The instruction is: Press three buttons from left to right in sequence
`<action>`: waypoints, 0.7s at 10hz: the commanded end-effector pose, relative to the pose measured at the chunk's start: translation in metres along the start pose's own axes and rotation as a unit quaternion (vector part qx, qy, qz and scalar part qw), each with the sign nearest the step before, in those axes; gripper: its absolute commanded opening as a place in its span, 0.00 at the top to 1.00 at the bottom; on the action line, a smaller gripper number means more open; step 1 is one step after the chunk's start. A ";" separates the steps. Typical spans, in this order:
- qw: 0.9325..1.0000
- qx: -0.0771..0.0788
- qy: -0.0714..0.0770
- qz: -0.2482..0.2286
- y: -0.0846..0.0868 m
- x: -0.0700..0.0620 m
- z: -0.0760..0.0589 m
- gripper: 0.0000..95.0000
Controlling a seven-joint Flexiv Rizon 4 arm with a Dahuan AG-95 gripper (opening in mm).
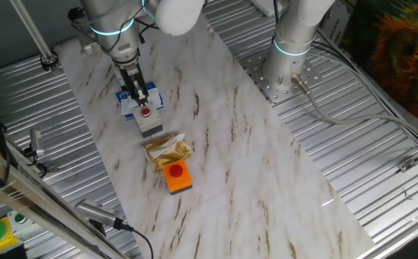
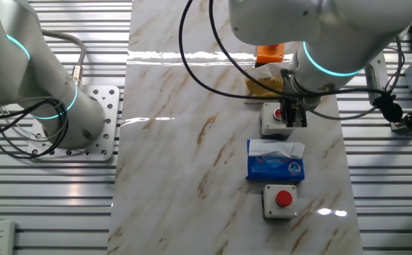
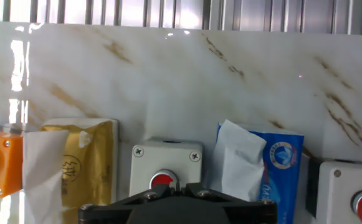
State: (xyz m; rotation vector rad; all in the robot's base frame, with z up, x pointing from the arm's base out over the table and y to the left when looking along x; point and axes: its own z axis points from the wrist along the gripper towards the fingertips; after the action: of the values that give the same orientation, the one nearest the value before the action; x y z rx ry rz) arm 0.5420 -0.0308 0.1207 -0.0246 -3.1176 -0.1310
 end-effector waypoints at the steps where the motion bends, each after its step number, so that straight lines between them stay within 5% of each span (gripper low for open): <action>1: 1.000 0.001 0.002 0.002 -0.001 0.000 0.000 0.40; 5: 1.000 0.011 -0.002 0.014 -0.005 0.000 -0.003 0.40; 6: 1.000 0.017 -0.001 0.015 -0.006 0.001 -0.003 0.60; 7: 1.000 0.021 -0.001 0.016 -0.006 0.001 -0.003 0.60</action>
State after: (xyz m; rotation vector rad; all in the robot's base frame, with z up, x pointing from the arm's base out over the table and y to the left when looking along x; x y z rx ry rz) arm 0.5409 -0.0362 0.1237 -0.0733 -3.1212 -0.0627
